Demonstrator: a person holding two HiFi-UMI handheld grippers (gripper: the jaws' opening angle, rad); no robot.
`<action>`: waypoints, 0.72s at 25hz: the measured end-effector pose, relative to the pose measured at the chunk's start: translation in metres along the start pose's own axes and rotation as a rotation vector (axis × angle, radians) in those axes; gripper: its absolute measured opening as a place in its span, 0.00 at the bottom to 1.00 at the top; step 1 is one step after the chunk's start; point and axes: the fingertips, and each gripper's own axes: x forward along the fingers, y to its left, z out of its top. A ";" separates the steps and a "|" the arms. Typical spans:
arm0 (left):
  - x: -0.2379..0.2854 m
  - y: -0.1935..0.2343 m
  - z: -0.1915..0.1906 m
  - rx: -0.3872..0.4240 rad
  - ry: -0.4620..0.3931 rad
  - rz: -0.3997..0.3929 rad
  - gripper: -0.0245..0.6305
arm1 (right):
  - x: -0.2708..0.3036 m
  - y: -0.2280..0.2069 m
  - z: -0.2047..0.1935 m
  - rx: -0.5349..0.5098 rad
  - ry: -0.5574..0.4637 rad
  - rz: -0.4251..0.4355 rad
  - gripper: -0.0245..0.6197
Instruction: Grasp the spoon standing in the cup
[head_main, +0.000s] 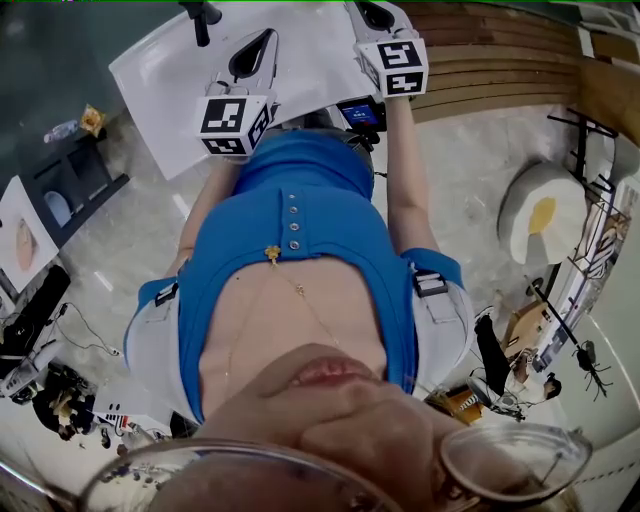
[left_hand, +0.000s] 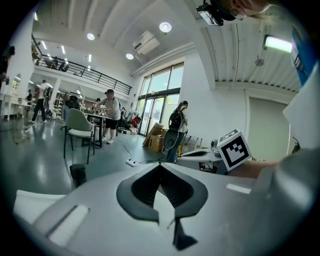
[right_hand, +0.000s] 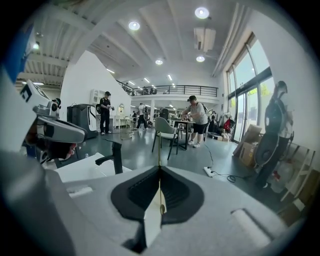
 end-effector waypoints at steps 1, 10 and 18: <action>0.001 0.000 0.000 0.000 0.001 -0.003 0.04 | 0.000 0.000 -0.002 0.005 0.005 -0.001 0.05; 0.003 -0.006 -0.002 -0.002 0.015 -0.027 0.04 | -0.006 -0.001 -0.026 0.050 0.113 -0.007 0.05; 0.001 -0.008 0.000 -0.006 0.016 -0.039 0.04 | -0.010 0.004 -0.052 0.114 0.231 0.005 0.05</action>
